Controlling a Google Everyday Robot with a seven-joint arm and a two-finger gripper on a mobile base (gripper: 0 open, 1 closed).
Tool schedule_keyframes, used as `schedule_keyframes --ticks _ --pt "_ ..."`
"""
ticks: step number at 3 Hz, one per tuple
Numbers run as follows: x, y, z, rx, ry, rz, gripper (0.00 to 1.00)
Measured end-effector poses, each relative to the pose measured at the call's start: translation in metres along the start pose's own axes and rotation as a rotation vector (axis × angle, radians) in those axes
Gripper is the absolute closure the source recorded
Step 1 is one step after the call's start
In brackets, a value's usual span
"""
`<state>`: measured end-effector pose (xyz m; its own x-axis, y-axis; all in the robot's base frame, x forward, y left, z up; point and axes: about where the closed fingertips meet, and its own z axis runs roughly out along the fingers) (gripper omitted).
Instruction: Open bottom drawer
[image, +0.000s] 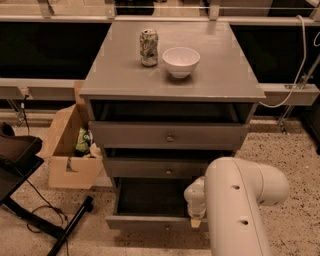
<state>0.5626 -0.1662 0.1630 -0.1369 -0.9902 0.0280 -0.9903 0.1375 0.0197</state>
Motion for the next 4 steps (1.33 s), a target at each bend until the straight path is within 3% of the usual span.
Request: schedule_keyframes --ticks 1,2,4 --pt "-0.0067 0.0233 -0.0004 -0.056 -0.019 -0.019 1.0" --pt "-0.0062 0.0255 0.0 -0.062 -0.021 -0.022 0.82" --pt "-0.0049 0.0256 0.0001 -0.062 -0.021 -0.022 0.35"
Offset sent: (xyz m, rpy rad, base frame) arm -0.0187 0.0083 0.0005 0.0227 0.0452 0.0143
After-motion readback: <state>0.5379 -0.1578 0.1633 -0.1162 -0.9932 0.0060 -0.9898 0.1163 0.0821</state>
